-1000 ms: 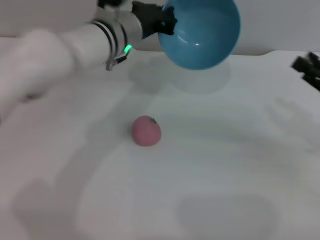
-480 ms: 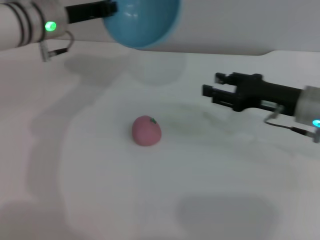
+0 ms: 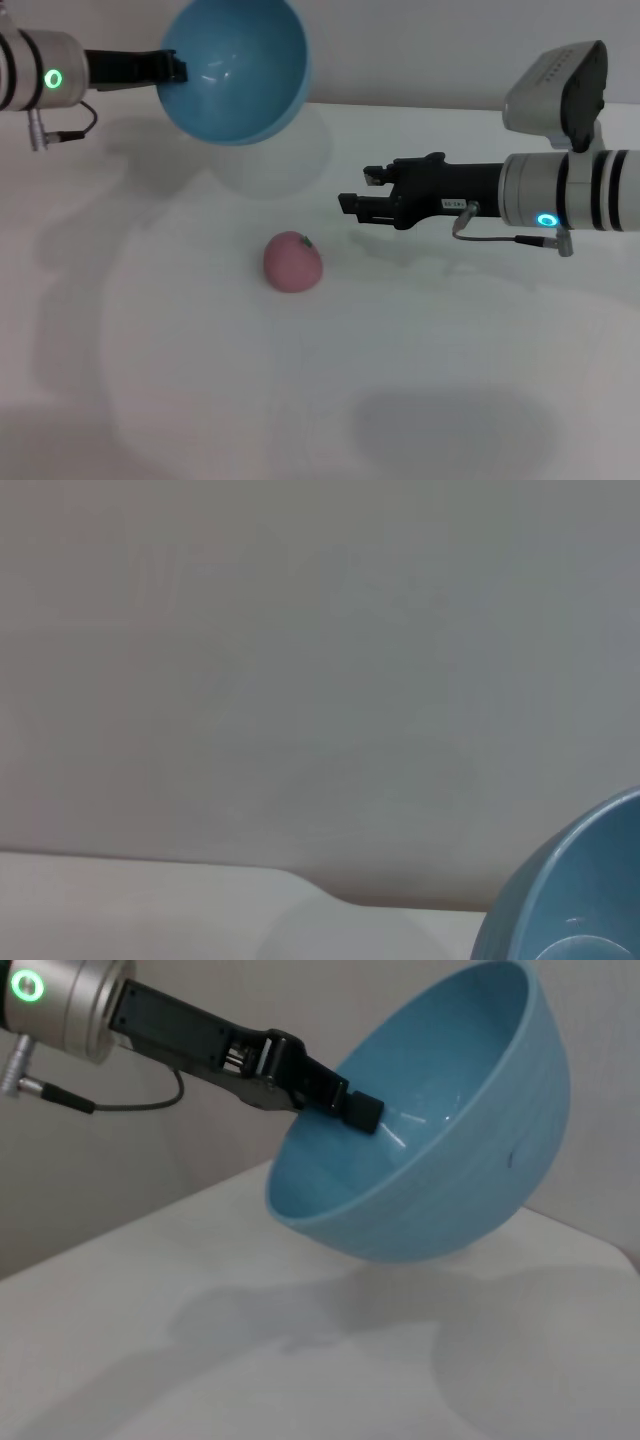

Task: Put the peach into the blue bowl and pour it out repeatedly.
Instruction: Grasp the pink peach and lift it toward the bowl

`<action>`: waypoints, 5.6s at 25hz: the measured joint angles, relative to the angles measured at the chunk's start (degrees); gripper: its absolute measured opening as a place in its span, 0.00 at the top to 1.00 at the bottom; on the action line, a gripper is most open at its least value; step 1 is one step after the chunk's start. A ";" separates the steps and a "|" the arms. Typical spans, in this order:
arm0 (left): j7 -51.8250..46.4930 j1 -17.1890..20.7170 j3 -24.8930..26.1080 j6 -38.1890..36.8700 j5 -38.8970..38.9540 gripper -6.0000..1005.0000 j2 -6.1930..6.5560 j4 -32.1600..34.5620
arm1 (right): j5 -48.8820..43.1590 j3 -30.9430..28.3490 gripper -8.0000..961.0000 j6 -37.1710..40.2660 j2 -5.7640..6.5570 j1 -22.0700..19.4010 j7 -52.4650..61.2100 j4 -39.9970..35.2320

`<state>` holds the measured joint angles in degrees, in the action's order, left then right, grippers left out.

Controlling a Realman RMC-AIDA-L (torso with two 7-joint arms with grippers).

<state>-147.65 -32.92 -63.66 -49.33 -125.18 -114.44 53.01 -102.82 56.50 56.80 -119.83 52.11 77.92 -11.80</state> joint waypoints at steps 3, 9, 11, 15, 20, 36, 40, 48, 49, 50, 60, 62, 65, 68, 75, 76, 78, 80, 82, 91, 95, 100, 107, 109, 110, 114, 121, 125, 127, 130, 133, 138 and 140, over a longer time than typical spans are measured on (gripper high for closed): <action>-0.20 0.60 2.03 -0.76 -0.94 1.00 0.16 0.03 | 1.50 0.43 0.38 0.25 -0.01 0.29 -0.28 1.12; -1.53 -0.04 4.17 -8.92 -7.30 0.99 0.86 0.67 | 2.38 1.75 0.38 -0.20 -0.01 0.54 -0.58 3.88; -1.40 -0.60 4.15 -13.64 -8.90 0.99 1.21 1.32 | 2.44 1.76 0.38 -0.53 -0.01 0.63 -0.59 4.58; -1.29 -0.85 4.08 -20.15 -10.31 0.99 0.86 4.11 | 2.63 1.51 0.38 -2.12 0.02 1.96 -1.86 6.99; -1.19 -0.78 3.67 -23.62 -10.34 0.99 0.22 6.27 | 7.65 0.82 0.38 -2.94 0.03 5.89 -11.49 13.77; -1.67 -2.01 5.50 -23.33 -10.33 0.99 -1.12 10.15 | 6.29 -8.42 0.38 -8.05 -0.03 9.88 -19.70 23.07; -1.50 -2.44 5.49 -23.33 -10.35 0.99 -1.25 10.20 | -6.41 -23.16 0.38 -14.53 -0.05 10.59 -24.47 27.40; -1.26 -2.50 5.52 -23.41 -10.36 0.99 -1.36 10.26 | -38.01 -52.04 0.38 -25.72 -0.05 6.70 -29.29 31.97; -1.25 -2.50 5.53 -23.41 -10.36 0.99 -1.37 10.27 | -38.80 -53.24 0.38 -25.94 -0.06 6.26 -29.97 32.06; -1.25 -2.50 5.53 -23.41 -10.36 0.99 -1.37 10.27 | -38.80 -53.24 0.38 -25.94 -0.06 6.26 -29.97 32.06; -0.90 -2.61 5.52 -23.28 -10.35 0.99 -1.35 10.28 | -39.42 -57.81 0.38 -26.27 -0.05 3.75 -32.73 30.96; -0.62 -2.70 5.53 -23.25 -10.35 0.99 -1.34 10.28 | -39.42 -59.26 0.38 -26.28 -0.05 3.06 -34.45 30.89; -0.45 -2.88 5.57 -23.15 -10.35 0.99 -1.31 10.28 | -39.42 -61.27 0.38 -26.36 -0.05 1.90 -37.43 31.58; -0.41 -3.02 5.57 -23.10 -10.35 0.99 -1.31 10.28 | -39.42 -61.73 0.38 -26.78 -0.05 1.44 -38.08 31.93; -0.35 -3.52 5.55 -22.41 -10.35 0.99 -1.54 10.28 | -39.09 -61.86 0.39 -27.83 -0.05 0.86 -37.96 31.96; -0.33 -3.60 5.55 -22.40 -10.35 0.99 -1.65 10.27 | -39.08 -61.88 0.40 -28.13 -0.05 0.80 -37.88 31.99; -0.31 -3.67 5.57 -22.38 -10.35 0.99 -1.68 10.27 | -39.07 -61.90 0.41 -28.54 -0.05 0.60 -37.81 32.13; -0.27 -3.78 5.53 -22.31 -10.35 0.99 -1.83 10.27 | -39.07 -61.92 0.43 -28.58 -0.05 0.37 -37.78 32.25; -0.27 -3.80 5.49 -22.31 -10.35 0.99 -1.88 10.27 | -39.10 -61.93 0.44 -28.59 -0.05 0.19 -37.76 32.33; -0.26 -3.82 5.47 -22.30 -10.35 0.99 -2.50 10.27 | -39.26 -61.86 0.49 -29.28 -0.05 0.06 -37.70 32.41; -0.26 -3.74 5.43 -22.30 -10.35 0.99 -2.57 10.27 | -39.21 -61.86 0.57 -29.30 -0.05 -0.02 -37.69 32.24; -0.24 -3.53 5.24 -22.30 -10.35 0.99 -2.64 10.28 | -39.12 -61.90 0.69 -29.20 -0.05 -0.01 -37.66 32.44; 0.54 -3.38 5.45 -22.30 -10.35 0.99 -2.67 10.23 | -39.20 -63.66 0.91 -28.47 -0.05 -0.43 -37.94 32.63; 0.78 -3.38 5.45 -22.28 -10.35 0.99 -2.68 10.05 | -39.57 -63.86 0.95 -28.43 -0.05 -0.45 -37.99 32.64; 0.97 -3.40 5.50 -22.25 -10.35 0.99 -2.69 9.97 | -39.90 -63.88 0.96 -28.41 -0.05 -0.35 -38.01 32.63; 1.11 -3.68 5.55 -22.17 -10.35 0.99 -2.71 9.93 | -40.79 -64.10 0.95 -28.34 -0.05 0.47 -38.08 32.90; 1.14 -3.84 5.57 -22.04 -10.35 0.99 -2.76 9.99 | -40.86 -64.21 0.69 -28.52 -0.05 2.85 -38.12 33.52; 1.14 -3.86 5.57 -21.45 -10.35 0.99 -2.81 9.98 | -40.88 -63.85 0.53 -29.00 -0.05 3.49 -38.14 33.46; 1.14 -3.87 5.57 -21.04 -10.35 0.99 -2.81 9.90 | -40.88 -63.68 0.49 -29.59 -0.05 3.57 -38.14 33.45; 1.14 -3.89 5.50 -20.29 -10.33 0.99 -2.81 9.84 | -40.88 -63.29 0.42 -32.16 -0.05 3.66 -37.91 34.42; 1.14 -3.90 5.46 -19.77 -10.25 0.99 -2.81 9.78 | -40.88 -63.02 0.38 -32.85 -0.05 3.67 -37.78 34.81; 1.14 -3.82 5.20 -19.17 -10.00 0.99 -2.91 9.64 | -40.88 -62.55 0.39 -34.60 -0.05 3.75 -37.55 35.42; 1.14 -3.70 5.14 -19.04 -9.95 0.99 -2.98 9.63 | -40.88 -62.54 0.40 -34.98 -0.05 3.77 -37.20 35.46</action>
<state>-146.51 -36.62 -58.52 -68.37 -135.13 -117.42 62.63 -143.69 -6.04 21.82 -119.88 55.88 40.72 23.66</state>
